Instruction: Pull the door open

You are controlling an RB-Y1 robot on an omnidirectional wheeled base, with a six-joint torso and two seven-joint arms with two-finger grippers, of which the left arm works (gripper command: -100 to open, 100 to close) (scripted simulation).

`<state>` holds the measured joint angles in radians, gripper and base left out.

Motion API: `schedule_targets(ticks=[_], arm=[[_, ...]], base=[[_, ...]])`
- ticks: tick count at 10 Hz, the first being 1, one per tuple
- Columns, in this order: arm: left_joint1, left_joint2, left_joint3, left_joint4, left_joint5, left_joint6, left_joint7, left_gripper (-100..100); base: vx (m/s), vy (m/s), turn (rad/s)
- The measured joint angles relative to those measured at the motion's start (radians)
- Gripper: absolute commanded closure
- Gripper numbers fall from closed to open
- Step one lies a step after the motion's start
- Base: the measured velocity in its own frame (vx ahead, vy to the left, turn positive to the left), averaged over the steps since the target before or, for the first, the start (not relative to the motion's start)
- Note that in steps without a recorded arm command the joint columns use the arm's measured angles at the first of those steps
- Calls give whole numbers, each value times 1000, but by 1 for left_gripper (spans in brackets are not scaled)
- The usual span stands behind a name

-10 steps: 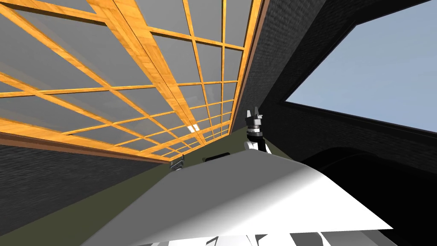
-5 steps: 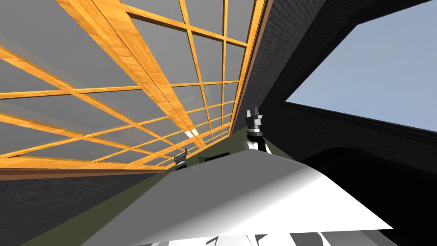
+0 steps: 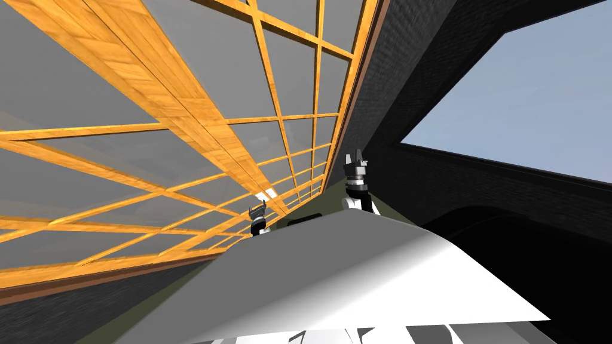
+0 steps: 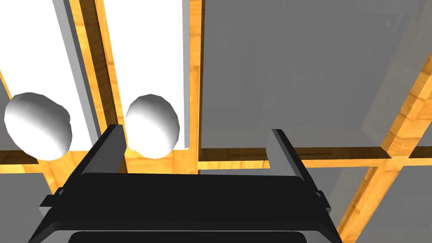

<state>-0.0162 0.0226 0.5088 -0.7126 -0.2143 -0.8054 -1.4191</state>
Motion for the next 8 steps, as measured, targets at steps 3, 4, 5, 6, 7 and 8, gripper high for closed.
schedule_targets(ticks=[3,4,5,6,7,8], arm=[[6,-18,-18,-66,-9,22,10,100],[5,-19,-19,-61,-9,19,8,100],[5,-20,-20,-59,-9,18,7,100],[5,-20,-20,-57,-9,19,7,100],[5,-20,-20,-57,-10,19,7,100],[6,-21,-20,-56,-10,19,7,100]], base=[[62,12,-32],[-29,-21,-15],[-20,-10,3],[-10,-2,0],[0,0,0],[0,0,0]])
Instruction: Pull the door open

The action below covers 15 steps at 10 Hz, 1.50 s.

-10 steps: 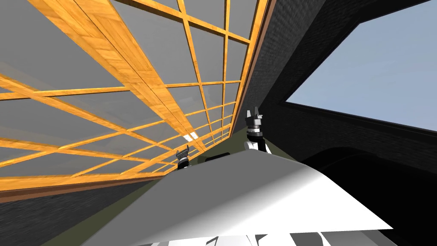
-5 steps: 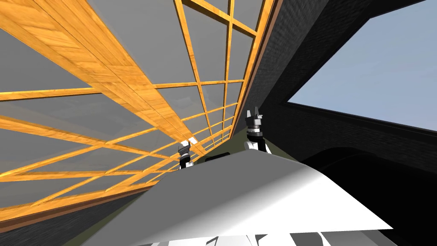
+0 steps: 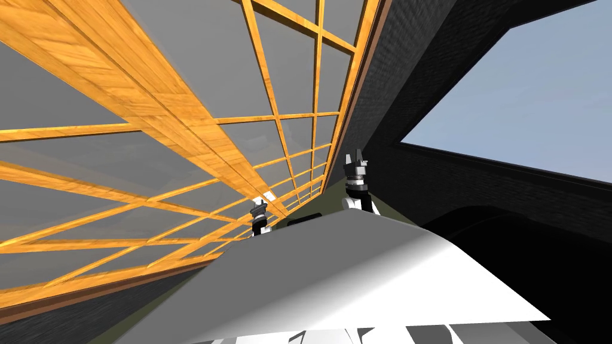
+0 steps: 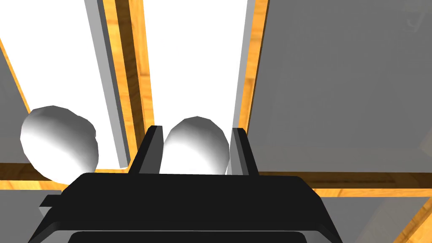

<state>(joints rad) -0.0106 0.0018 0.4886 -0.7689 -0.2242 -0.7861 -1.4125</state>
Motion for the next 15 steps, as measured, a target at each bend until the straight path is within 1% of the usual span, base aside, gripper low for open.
schedule_targets(ticks=[1,2,3,4,5,6,7,8,10,11,12,13,15], arm=[[0,0,0,0,0,0,0,100],[-7,5,4,21,4,-13,1,100],[10,4,1,-2,4,-7,12,100],[38,-5,-3,-46,2,20,26,100],[36,4,1,-18,6,10,31,100],[30,7,7,15,9,-2,27,100],[54,-3,4,-16,8,12,34,100],[57,4,6,-6,11,7,42,100],[39,22,19,49,22,-20,47,100],[42,30,21,56,25,-25,57,100],[48,33,22,57,26,-26,63,100],[46,33,24,65,27,-28,62,100],[55,25,22,48,25,-20,61,100]], base=[[-74,-12,1],[-137,-46,15],[-168,-84,43],[-135,-55,34],[-79,-10,8],[-101,-12,22],[-111,-22,16],[-70,-15,15],[-109,-5,10],[-50,-24,12],[-17,-14,13],[0,0,0],[-19,-7,-3]])
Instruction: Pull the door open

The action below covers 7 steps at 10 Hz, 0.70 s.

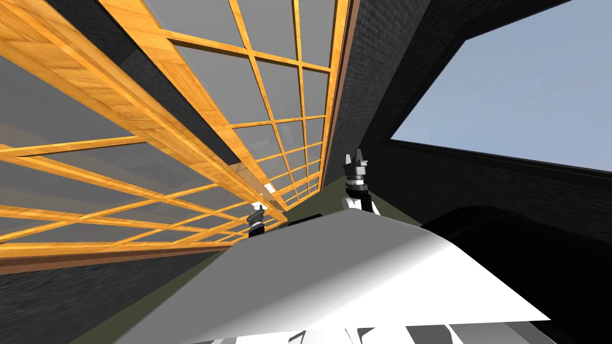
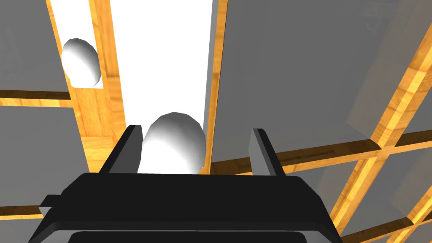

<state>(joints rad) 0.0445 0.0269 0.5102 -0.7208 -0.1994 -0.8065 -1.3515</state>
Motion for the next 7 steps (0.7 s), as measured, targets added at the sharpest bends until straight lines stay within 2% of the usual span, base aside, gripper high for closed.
schedule_targets(ticks=[1,2,3,4,5,6,7], arm=[[23,-14,-4,-54,-1,28,10,100],[-2,-7,6,-7,6,11,4,100],[23,-17,0,-46,2,22,8,100],[18,-6,1,-20,4,13,14,100],[34,-7,2,-36,8,16,29,100],[17,7,12,13,16,-3,33,100],[38,8,8,-2,14,0,45,100]], base=[[-64,-12,13],[-32,-8,-8],[-7,-4,8],[-82,-18,-1],[-103,-10,29],[-64,0,2],[-142,-25,-31]])
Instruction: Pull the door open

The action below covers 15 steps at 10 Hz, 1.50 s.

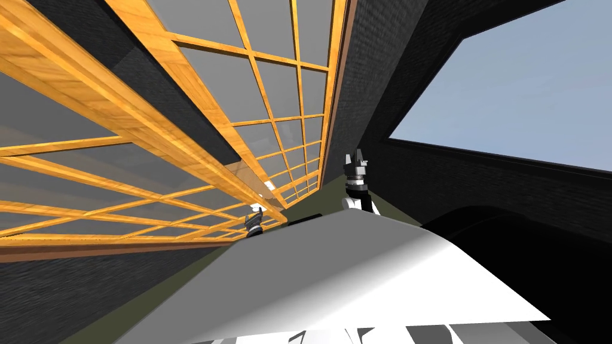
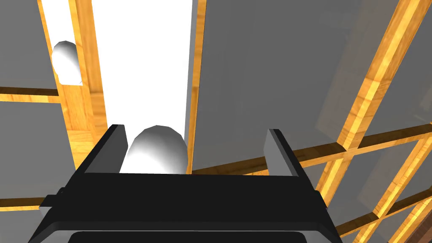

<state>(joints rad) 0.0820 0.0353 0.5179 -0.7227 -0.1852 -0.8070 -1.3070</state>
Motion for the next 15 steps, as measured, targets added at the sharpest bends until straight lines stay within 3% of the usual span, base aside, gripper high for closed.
schedule_targets(ticks=[1,3,5,6,9,10,11,13,15], arm=[[16,4,1,6,7,-5,23,100],[34,5,7,-1,16,21,52,100],[37,31,24,25,35,32,94,100],[49,31,28,22,43,31,114,-100],[46,47,-10,6,9,8,118,-100],[54,53,-30,-21,-7,5,122,-100],[49,66,-48,-24,-23,-4,128,-100],[35,86,-76,-10,-48,-37,129,-100],[47,100,-119,-58,-84,-47,141,-100]], base=[[-152,-35,7],[-131,-14,13],[-93,31,4],[-173,56,-115],[-208,62,-140],[-221,64,-163],[-202,59,-100],[-162,61,-149],[-167,55,-107]])
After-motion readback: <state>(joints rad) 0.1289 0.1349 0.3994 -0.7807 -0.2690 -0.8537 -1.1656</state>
